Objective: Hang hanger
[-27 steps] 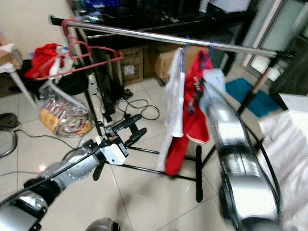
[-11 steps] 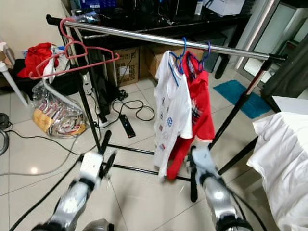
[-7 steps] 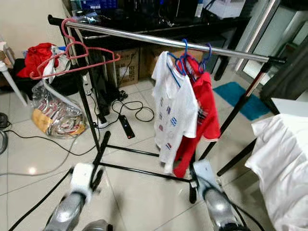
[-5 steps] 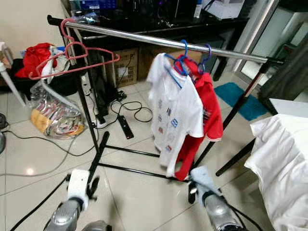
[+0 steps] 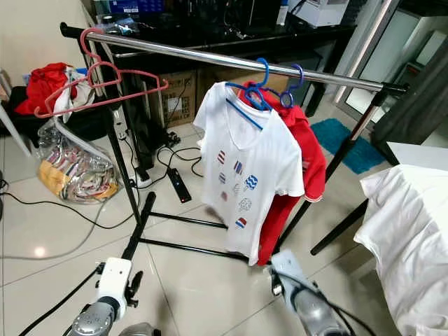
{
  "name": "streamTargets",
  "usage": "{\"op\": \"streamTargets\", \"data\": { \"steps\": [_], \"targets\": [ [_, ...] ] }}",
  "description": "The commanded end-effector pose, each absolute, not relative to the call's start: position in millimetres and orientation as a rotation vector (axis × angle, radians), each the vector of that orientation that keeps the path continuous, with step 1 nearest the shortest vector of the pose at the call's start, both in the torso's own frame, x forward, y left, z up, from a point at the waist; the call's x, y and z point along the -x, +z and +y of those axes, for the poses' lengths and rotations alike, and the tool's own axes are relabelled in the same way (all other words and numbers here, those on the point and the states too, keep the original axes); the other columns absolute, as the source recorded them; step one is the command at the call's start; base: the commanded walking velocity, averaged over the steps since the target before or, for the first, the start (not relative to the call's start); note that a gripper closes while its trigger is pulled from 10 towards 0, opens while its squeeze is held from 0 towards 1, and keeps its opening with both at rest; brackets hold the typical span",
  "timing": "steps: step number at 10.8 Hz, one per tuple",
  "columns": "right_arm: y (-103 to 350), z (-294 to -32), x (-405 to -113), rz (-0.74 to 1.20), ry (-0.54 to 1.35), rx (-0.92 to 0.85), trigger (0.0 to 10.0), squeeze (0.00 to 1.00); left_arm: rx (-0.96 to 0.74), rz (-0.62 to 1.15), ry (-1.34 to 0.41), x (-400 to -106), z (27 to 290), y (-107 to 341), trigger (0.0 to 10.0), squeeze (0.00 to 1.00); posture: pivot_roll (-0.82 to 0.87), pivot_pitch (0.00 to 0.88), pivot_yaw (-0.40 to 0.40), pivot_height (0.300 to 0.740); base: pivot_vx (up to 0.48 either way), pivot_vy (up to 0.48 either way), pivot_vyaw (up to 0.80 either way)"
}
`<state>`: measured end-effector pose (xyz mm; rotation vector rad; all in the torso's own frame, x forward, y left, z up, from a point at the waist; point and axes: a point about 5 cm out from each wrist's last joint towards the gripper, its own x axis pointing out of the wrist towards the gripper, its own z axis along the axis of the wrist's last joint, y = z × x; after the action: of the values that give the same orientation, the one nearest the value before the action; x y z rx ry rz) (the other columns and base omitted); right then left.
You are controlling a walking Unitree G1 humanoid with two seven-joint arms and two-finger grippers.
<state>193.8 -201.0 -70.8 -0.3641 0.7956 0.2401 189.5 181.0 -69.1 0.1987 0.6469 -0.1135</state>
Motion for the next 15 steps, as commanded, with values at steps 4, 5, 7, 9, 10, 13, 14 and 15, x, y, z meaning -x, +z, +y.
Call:
{"op": "streamTargets", "data": {
  "steps": [4,5,7,9,10,13,14,15],
  "targets": [
    [-81,-220,-165,0.883,0.195,0.366,10.0,0.0,-0.305,0.688,-0.269,-190,173,-71,10.0,0.0,-0.02,0.0,-0.011,0.74,0.0,0.0,0.0],
    [-82,-221,-163,0.885,0.183,0.363,10.0,0.0,-0.315,0.689,-0.285,-190,172,-72,10.0,0.0,-0.03,0.0,-0.006,0.74,0.0,0.0,0.0],
    [-83,-224,-159,0.884,0.148,0.349,10.0,0.0,-0.344,0.687,-0.338,-194,168,-70,10.0,0.0,-0.06,0.003,0.016,0.74,0.0,0.0,0.0],
    [-84,-220,-157,0.879,0.145,0.335,10.0,0.0,-0.359,0.69,-0.36,-196,169,-69,10.0,0.0,-0.08,0.008,0.034,0.74,0.0,0.0,0.0],
    [-84,-220,-156,0.881,0.136,0.327,10.0,0.0,-0.36,0.693,-0.37,-197,169,-69,10.0,0.0,-0.08,0.007,0.036,0.74,0.0,0.0,0.0],
    [-85,-221,-154,0.882,0.14,0.325,10.0,0.0,-0.316,0.699,-0.372,-201,165,-68,10.0,0.0,-0.09,0.003,0.03,0.74,0.0,0.0,0.0],
    [-84,-220,-155,0.877,0.145,0.322,10.0,0.0,-0.317,0.696,-0.374,-202,163,-67,10.0,0.0,-0.09,0.003,0.03,0.74,0.0,0.0,0.0],
    [-83,-219,-159,0.858,0.164,0.335,10.0,0.0,-0.313,0.687,-0.373,-203,159,-67,10.0,0.0,-0.08,0.005,0.008,0.74,0.0,0.0,0.0]
  ]
}}
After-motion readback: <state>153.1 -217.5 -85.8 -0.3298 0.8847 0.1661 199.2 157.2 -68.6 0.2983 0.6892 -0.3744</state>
